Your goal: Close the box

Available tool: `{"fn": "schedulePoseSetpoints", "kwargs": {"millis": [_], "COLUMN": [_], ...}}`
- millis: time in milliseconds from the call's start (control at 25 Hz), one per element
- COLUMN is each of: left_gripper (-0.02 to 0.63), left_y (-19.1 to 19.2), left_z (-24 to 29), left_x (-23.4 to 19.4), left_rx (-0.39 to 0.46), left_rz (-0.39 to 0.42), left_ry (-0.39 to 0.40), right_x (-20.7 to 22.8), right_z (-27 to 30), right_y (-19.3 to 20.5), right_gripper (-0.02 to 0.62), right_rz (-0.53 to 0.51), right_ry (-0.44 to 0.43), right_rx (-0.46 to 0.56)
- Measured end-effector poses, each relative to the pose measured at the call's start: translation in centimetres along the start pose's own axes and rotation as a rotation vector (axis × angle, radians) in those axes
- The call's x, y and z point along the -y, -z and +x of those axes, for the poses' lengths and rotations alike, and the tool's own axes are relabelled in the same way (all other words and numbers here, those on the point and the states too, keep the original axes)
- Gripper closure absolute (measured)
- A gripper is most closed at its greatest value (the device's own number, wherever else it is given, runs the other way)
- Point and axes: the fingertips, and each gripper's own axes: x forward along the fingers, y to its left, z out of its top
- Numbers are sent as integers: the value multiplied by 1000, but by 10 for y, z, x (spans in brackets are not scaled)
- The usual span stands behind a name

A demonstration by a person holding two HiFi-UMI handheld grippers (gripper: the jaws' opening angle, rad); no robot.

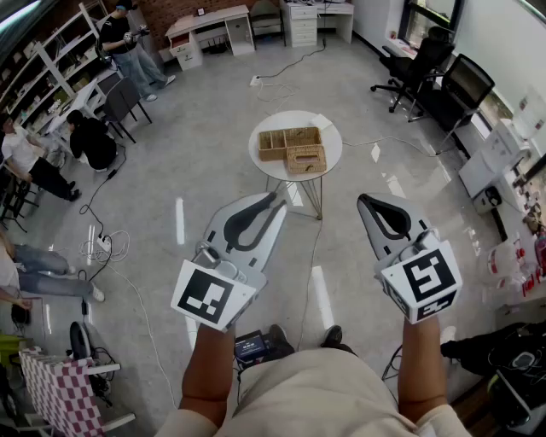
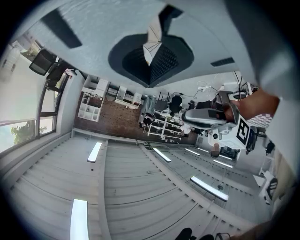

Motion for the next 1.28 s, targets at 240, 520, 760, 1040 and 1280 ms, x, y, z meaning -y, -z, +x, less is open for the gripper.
{"fn": "schedulePoseSetpoints", "kwargs": {"millis": [240, 520, 760, 1040, 1280], "left_gripper": [552, 552, 552, 552, 552], "left_y": [3, 11, 18, 28, 33], "left_z": [-5, -10, -15, -25, -13], "left_x": [-8, -23, -43, -77, -100], "left_rx": [-1, 6, 10, 22, 34], "left_rz": [-9, -19, -30, -47, -40], "left_ry": [14, 33, 53, 74, 55], "right_x": [-5, -13, -18, -27, -22], "right_z": [8, 22, 40, 68, 91], "right_y": [-3, -3, -6, -14, -15], "right_gripper": [604, 604, 604, 601, 601], "right_rz": [1, -1, 2, 33, 41], "right_ry": [5, 28, 53, 95, 90], "right_rx": [-7, -15, -16, 6, 11]}}
